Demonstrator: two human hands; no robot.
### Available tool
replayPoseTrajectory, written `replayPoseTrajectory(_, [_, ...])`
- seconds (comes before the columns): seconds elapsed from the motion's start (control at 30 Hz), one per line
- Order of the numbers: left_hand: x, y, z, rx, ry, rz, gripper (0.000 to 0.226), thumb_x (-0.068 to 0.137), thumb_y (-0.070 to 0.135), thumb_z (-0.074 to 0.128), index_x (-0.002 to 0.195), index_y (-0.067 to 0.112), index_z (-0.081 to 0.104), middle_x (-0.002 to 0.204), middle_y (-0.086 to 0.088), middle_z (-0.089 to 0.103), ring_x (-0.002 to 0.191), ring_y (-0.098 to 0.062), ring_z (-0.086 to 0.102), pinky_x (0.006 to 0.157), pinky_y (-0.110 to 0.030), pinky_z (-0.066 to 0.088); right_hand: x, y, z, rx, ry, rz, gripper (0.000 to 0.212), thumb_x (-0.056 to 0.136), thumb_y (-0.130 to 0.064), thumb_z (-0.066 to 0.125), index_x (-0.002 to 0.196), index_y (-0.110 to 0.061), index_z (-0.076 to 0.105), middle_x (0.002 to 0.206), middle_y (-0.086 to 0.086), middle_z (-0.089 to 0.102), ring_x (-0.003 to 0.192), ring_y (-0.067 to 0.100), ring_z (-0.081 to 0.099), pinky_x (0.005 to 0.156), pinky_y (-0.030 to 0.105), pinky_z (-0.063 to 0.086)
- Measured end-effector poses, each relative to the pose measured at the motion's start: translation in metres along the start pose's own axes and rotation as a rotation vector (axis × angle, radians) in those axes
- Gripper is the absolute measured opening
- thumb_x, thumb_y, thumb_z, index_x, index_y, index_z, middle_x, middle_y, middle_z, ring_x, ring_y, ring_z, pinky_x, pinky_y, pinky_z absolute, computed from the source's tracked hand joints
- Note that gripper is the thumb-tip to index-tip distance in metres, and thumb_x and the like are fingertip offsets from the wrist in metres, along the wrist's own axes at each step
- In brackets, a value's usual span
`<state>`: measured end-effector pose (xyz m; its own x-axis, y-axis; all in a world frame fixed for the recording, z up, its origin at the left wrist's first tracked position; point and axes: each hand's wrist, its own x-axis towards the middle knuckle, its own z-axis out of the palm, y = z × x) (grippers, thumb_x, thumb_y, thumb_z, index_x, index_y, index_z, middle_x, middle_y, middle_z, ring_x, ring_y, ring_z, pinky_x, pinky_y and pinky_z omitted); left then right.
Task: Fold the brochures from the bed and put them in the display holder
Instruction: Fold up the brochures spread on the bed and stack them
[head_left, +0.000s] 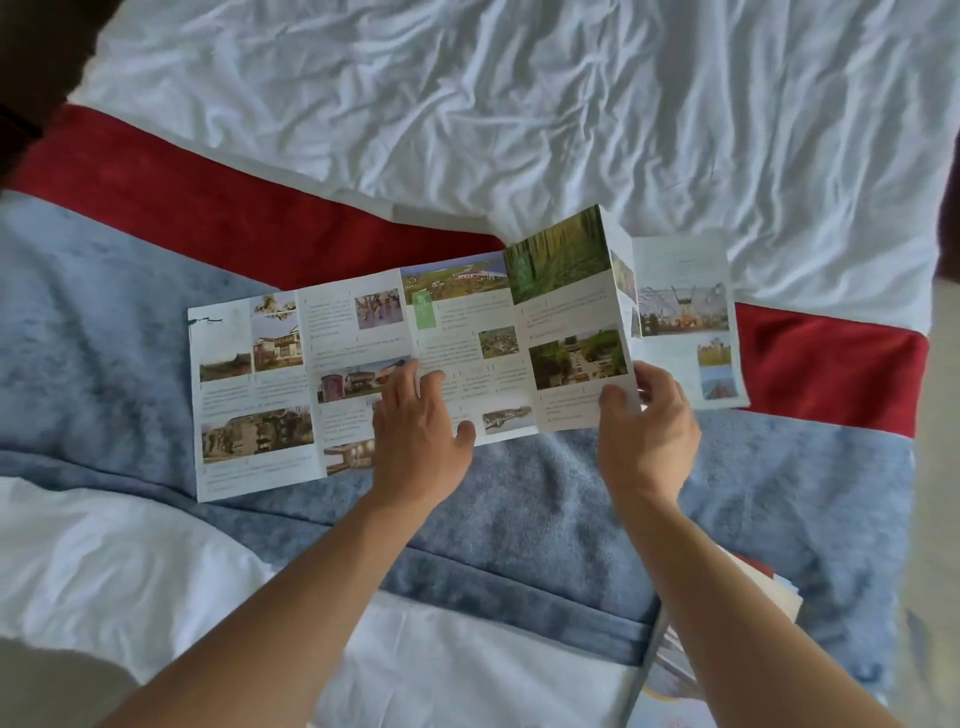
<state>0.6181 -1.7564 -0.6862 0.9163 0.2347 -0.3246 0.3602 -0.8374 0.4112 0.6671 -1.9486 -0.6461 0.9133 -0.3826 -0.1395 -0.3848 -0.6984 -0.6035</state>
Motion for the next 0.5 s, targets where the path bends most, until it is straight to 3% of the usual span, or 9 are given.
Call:
replayPoseTrajectory(0.1, [0.000, -0.005, -0.003, -0.070, 0.039, -0.006, 0.057, 0.093, 0.039, 0.059, 0.140, 0.010, 0.041, 0.153, -0.012, 0.030, 0.143, -0.029, 0.024, 0.113, -0.049, 0.032, -0.002, -0.011, 0.007, 0.015, -0.019, -0.044, 0.018, 0.092, -0.020, 0.055, 0.103, -0.021, 0.068, 0.098, -0.004, 0.071, 0.084, 0.014, 0.060, 0.063, 0.022, 0.045])
replayPoseTrajectory(0.2, [-0.001, -0.007, -0.006, -0.207, 0.110, -0.042, 0.055, 0.100, 0.049, 0.036, 0.139, 0.010, 0.044, 0.152, -0.010, 0.035, 0.143, -0.026, 0.026, 0.114, -0.049, 0.031, -0.016, -0.026, 0.018, 0.030, -0.049, -0.158, 0.012, 0.090, -0.019, 0.059, 0.098, -0.022, 0.067, 0.094, -0.009, 0.067, 0.080, 0.009, 0.056, 0.062, 0.007, 0.034])
replayPoseTrajectory(0.3, [-0.003, -0.012, -0.011, -0.282, 0.170, -0.055, 0.061, 0.099, 0.052, 0.028, 0.137, 0.009, 0.046, 0.147, -0.009, 0.042, 0.139, -0.025, 0.032, 0.112, -0.048, 0.033, -0.033, -0.039, 0.034, 0.000, -0.124, -0.258, 0.016, 0.088, -0.021, 0.063, 0.103, -0.024, 0.067, 0.102, -0.008, 0.066, 0.088, 0.014, 0.060, 0.065, 0.025, 0.043])
replayPoseTrajectory(0.5, [0.001, -0.042, -0.021, -0.289, 0.226, -0.138, 0.047, 0.099, 0.042, 0.045, 0.129, 0.007, 0.049, 0.139, -0.013, 0.047, 0.130, -0.030, 0.039, 0.107, -0.051, 0.036, -0.059, -0.049, 0.067, -0.200, -0.268, -0.437, 0.026, 0.086, -0.026, 0.065, 0.112, -0.022, 0.065, 0.116, -0.003, 0.064, 0.098, 0.021, 0.061, 0.067, 0.035, 0.053])
